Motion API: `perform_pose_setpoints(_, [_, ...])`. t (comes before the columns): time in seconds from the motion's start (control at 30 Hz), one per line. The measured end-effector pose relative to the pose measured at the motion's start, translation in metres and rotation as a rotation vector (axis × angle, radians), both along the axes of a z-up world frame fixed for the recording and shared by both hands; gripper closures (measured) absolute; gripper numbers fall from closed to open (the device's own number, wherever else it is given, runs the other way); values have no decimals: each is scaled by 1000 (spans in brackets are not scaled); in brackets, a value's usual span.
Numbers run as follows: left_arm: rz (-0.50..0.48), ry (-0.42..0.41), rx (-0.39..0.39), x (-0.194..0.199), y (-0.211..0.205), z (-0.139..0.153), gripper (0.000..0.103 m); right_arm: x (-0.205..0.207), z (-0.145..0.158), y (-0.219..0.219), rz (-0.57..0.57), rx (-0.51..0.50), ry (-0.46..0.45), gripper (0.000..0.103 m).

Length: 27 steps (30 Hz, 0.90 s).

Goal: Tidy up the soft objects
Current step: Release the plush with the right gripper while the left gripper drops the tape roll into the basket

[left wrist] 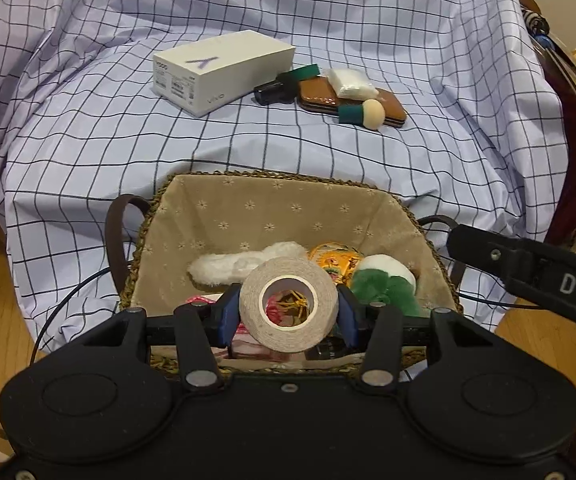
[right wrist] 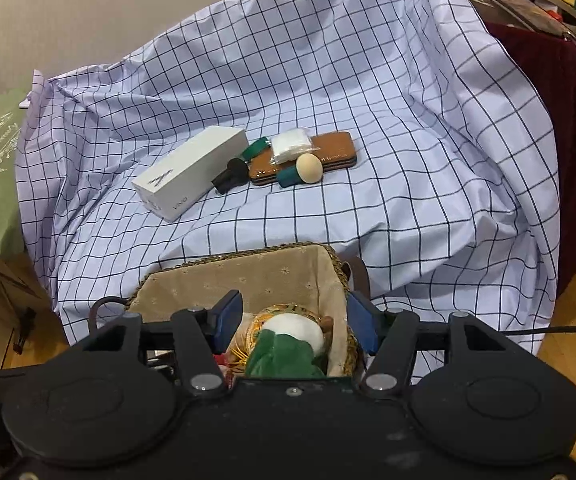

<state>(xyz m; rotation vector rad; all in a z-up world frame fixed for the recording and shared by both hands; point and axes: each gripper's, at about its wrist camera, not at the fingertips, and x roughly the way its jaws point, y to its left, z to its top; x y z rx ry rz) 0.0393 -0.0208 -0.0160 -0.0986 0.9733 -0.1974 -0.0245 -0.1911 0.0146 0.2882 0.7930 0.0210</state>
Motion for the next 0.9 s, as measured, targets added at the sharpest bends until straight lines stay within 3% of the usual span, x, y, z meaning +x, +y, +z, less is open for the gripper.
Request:
perform_pose_setpoints(0.17, [-8, -15, 21, -2, -4, 1, 52, 0, -2, 1, 6, -4, 8, 45])
perform_pose_setpoints(0.27, [8, -35, 30, -4, -3, 3, 44, -2, -1, 3, 13, -12, 5, 45])
perform_pose_setpoints(0.67, [103, -82, 108, -11, 6, 7, 41, 0, -5, 5, 29, -21, 29, 45])
perform_pose_setpoints(0.9, [134, -68, 127, -10, 10, 4, 39, 0, -6, 7, 44, -28, 36, 44])
